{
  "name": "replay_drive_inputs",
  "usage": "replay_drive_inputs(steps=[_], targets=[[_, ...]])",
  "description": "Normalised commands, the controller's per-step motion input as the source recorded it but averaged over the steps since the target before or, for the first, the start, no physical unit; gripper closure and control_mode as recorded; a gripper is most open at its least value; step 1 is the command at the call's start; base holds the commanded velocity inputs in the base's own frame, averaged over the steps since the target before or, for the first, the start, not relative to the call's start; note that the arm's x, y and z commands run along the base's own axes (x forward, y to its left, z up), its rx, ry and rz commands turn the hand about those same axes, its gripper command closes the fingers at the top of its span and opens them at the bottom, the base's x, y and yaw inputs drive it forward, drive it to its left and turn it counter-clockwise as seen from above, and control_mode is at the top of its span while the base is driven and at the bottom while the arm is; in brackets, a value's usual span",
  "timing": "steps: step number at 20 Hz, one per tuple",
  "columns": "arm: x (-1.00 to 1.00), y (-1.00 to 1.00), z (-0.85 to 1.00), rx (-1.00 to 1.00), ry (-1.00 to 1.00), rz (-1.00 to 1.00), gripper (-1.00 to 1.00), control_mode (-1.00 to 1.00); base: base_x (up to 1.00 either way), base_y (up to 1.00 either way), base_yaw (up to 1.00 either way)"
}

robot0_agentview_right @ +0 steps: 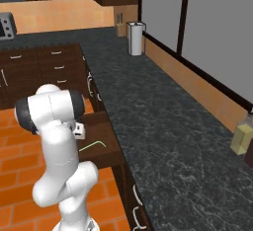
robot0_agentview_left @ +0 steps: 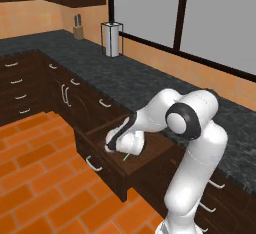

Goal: Take a straw from the drawer in front and place it inside the glass cup on the dining counter.

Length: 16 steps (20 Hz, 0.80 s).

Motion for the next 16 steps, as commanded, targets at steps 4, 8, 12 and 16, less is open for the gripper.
replay_drive_inputs(steps=[4, 8, 12, 16], targets=[[0.4, 0.31, -0.16, -0.04, 0.21, -0.05, -1.0, -1.0, 0.0, 0.0, 0.0], [0.31, 0.54, -0.05, -0.05, 0.18, -0.01, -1.0, -1.0, 0.0, 0.0, 0.0], [0.01, 0.89, 0.0, 0.0, 0.19, 0.0, -1.0, -1.0, 0.0, 0.0, 0.0], [-0.16, 1.0, 0.16, 0.0, 0.14, 0.0, -1.0, -1.0, 0.0, 0.0, 0.0]])
